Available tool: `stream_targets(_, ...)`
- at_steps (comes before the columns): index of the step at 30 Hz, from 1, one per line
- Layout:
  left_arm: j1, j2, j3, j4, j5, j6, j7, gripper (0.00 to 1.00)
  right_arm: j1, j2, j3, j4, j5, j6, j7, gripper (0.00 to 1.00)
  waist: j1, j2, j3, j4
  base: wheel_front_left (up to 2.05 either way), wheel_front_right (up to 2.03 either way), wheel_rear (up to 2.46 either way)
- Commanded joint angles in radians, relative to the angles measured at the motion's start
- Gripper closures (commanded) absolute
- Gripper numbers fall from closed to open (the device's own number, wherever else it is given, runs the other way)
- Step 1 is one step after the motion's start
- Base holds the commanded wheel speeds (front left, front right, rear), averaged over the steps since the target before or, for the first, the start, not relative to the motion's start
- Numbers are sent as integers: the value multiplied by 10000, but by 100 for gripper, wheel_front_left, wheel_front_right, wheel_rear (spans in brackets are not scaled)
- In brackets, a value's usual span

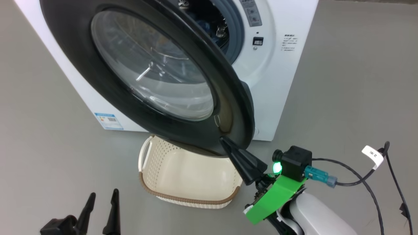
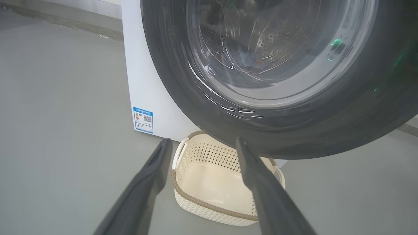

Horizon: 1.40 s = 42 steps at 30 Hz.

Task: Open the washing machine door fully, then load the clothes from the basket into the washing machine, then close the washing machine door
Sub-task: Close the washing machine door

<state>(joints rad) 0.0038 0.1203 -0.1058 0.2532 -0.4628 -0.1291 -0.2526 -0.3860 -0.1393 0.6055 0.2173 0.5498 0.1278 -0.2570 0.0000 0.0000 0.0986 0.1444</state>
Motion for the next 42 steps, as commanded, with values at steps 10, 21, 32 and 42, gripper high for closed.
stream_targets(10,-639,-78,107,-171,-132,-15,-91,0,-843,115,-532,789,22,29,-48,100,0,0,648,446,0,0,0)
stream_targets(21,-1055,-193,-123,-270,-308,-15,-91,0,-1662,-120,-1212,1250,-147,29,-48,100,0,0,1190,696,0,0,0)
stream_targets(32,-1622,-260,-236,-424,-315,-15,-91,0,-2929,-379,-2344,1603,-616,29,-48,100,0,0,1860,1018,0,0,0)
stream_targets(42,-2179,-314,-573,-456,-348,-15,-91,0,-4419,-230,-3917,2678,-868,29,-48,100,0,0,2421,1438,0,0,0)
